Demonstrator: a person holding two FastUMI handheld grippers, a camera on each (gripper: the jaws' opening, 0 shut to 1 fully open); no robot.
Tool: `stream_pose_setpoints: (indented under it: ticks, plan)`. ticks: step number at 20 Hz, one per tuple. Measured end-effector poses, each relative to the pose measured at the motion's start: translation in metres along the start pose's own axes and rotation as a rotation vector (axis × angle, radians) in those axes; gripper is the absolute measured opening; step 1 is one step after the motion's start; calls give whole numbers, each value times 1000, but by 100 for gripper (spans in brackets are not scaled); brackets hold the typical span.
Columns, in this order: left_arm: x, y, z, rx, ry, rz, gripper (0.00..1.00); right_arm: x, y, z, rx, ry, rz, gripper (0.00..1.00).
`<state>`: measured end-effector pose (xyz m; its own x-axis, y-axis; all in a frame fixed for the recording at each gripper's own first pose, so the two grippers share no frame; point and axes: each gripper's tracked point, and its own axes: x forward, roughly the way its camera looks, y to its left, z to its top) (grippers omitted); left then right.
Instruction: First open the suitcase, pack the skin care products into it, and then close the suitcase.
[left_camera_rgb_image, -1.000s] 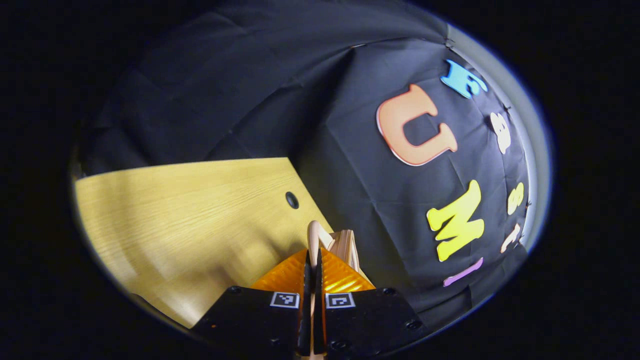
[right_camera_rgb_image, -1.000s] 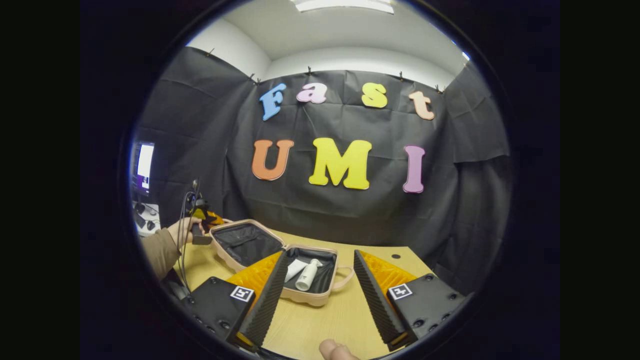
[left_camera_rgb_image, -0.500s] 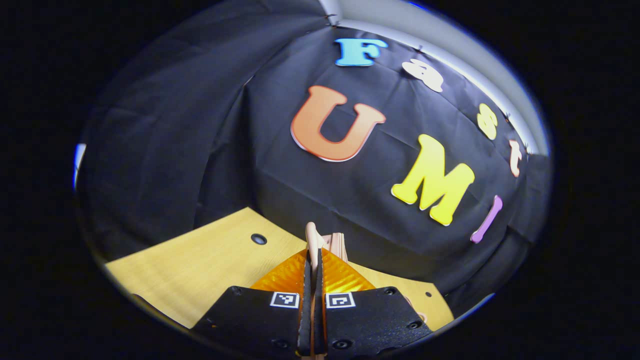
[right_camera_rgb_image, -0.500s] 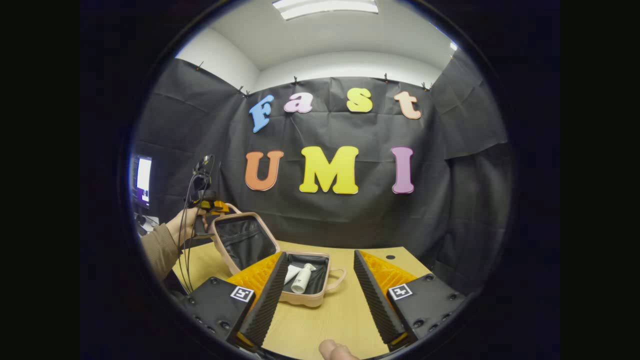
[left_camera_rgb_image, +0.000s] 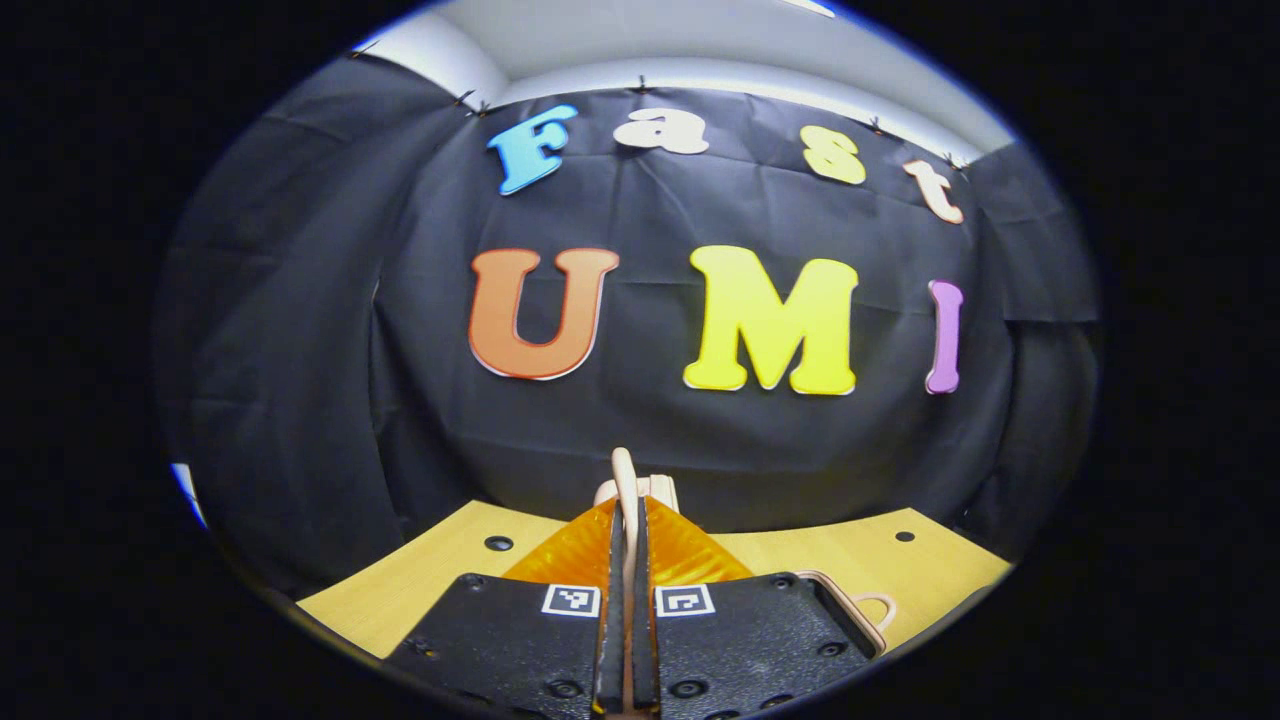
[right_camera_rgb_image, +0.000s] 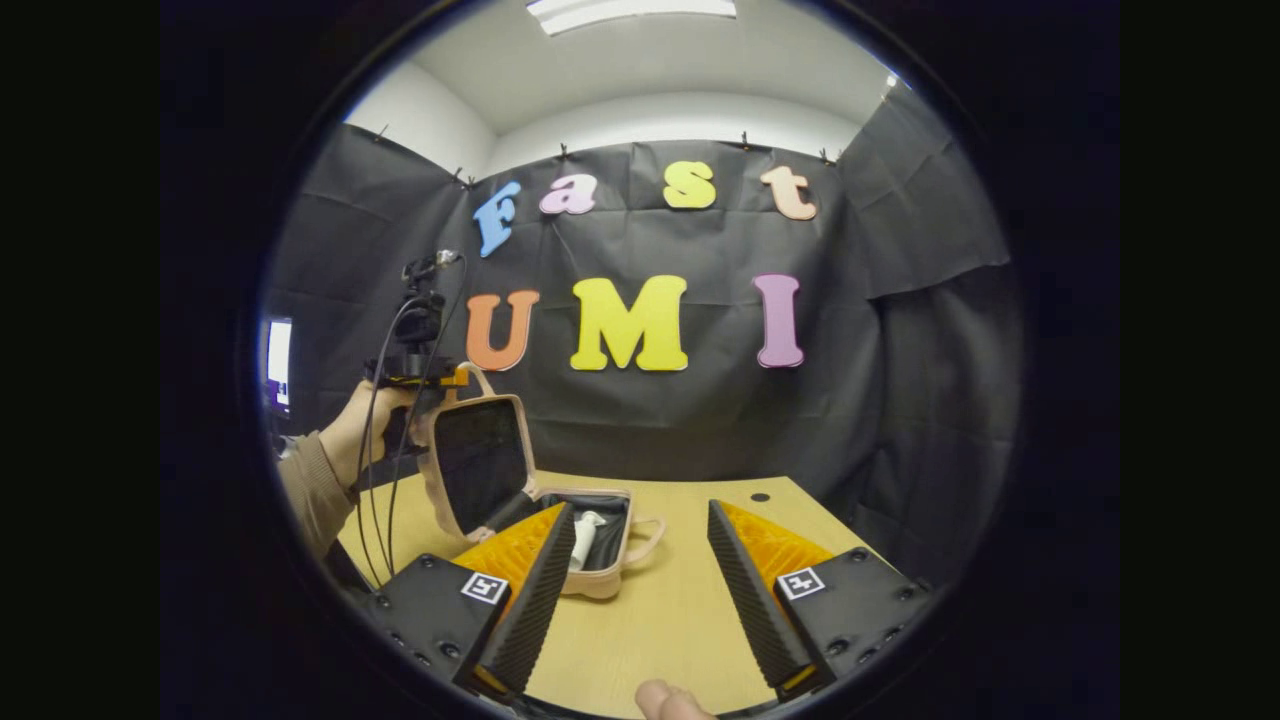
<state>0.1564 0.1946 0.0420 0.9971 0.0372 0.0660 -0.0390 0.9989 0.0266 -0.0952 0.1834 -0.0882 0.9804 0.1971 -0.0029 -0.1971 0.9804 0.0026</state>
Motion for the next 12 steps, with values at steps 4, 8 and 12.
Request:
stream_pose_setpoints:
  ticks: [4, 8, 12]
  plan:
    - [-5, -59, -1, 108, -44, -25, 7, -2, -19, -8, -22, 3, -40, 79]
    - [-1, -143, -17, 217, -59, -88, 7, -6, -34, -17, 3, 5, -42, 79]
    - [-6, -207, -57, 348, -53, -142, 7, -10, -57, -31, 29, 25, -59, 79]
